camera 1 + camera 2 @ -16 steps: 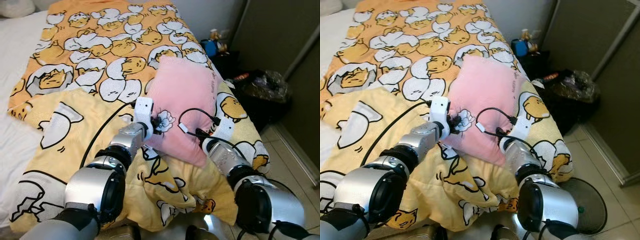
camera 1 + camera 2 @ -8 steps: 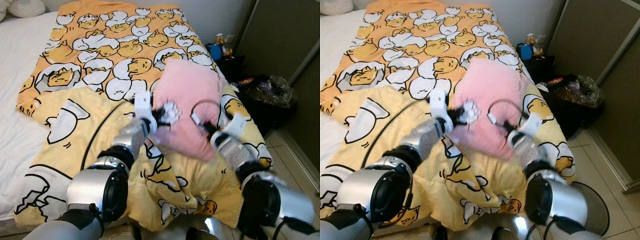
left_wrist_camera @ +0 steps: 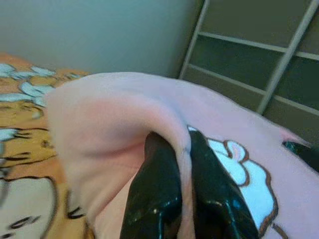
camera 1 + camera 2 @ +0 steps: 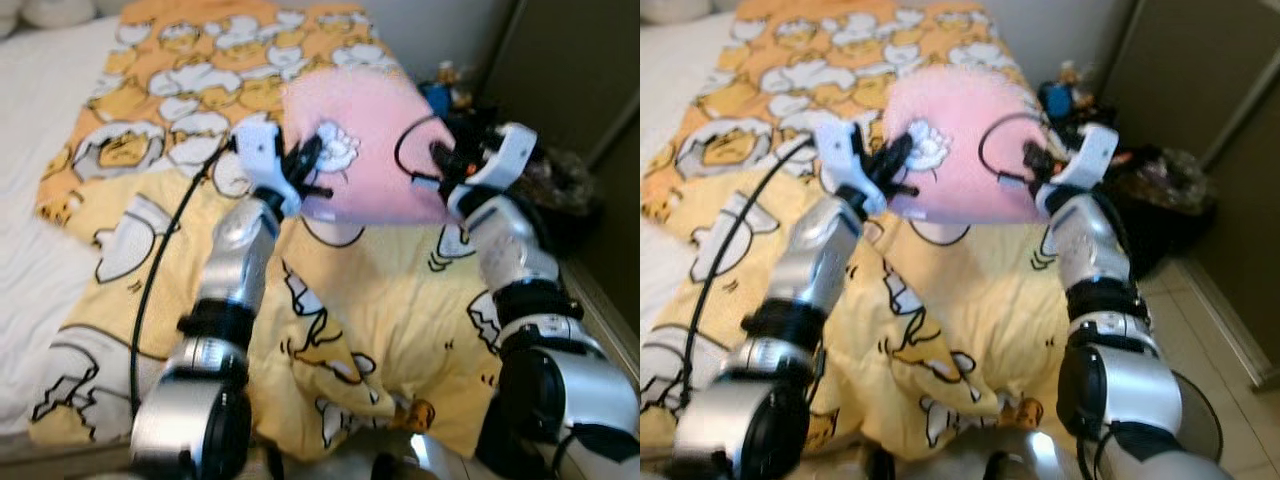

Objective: Clean up the room

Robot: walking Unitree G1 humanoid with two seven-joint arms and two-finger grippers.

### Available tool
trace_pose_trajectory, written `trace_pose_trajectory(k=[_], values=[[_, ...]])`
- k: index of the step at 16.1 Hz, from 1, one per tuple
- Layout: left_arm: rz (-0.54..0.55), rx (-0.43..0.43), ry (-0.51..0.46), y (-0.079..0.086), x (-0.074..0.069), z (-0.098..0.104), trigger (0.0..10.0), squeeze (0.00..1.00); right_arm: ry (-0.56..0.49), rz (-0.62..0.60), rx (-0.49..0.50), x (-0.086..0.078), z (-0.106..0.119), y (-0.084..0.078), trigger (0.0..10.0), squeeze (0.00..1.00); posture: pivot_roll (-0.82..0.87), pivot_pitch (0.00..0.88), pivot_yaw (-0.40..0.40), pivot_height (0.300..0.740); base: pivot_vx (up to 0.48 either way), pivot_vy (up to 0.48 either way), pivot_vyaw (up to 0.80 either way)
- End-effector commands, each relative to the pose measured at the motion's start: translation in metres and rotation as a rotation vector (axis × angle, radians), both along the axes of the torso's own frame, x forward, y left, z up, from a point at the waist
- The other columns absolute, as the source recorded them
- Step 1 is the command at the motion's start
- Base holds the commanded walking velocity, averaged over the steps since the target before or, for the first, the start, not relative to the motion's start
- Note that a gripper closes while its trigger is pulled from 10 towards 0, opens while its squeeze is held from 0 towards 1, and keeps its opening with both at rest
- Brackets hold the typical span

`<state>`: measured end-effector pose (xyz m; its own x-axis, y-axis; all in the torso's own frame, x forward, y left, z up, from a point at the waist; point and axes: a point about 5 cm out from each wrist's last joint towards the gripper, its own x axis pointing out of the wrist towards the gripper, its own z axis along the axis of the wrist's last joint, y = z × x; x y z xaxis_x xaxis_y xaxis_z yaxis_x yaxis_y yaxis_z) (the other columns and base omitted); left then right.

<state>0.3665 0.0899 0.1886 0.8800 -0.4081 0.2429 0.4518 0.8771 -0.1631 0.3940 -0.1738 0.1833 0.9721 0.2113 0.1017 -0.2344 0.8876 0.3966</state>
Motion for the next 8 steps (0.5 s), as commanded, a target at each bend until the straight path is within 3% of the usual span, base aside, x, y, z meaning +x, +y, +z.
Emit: trace_pose_trajectory(k=[1, 3, 8], values=[[0.008, 0.023, -0.092, -0.003, -0.002, 0.020, 0.0, 0.00, -0.079, -0.034, -0.047, 0.000, 0.019, -0.011, 0.0, 0.00, 0.06, 0.000, -0.005, 0.740, 0.000, 0.000, 0.00], [0.007, 0.049, -0.115, -0.011, -0.009, 0.021, 0.0, 0.00, -0.123, -0.075, -0.150, 0.002, 0.031, -0.013, 0.0, 0.00, 0.07, 0.000, -0.015, 0.740, 0.000, 0.000, 0.00], [0.046, -0.001, -0.090, -0.013, -0.015, 0.023, 0.0, 0.00, -0.168, -0.060, -0.201, -0.002, 0.031, 0.008, 0.0, 0.00, 0.07, 0.000, -0.015, 0.740, 0.000, 0.000, 0.00]])
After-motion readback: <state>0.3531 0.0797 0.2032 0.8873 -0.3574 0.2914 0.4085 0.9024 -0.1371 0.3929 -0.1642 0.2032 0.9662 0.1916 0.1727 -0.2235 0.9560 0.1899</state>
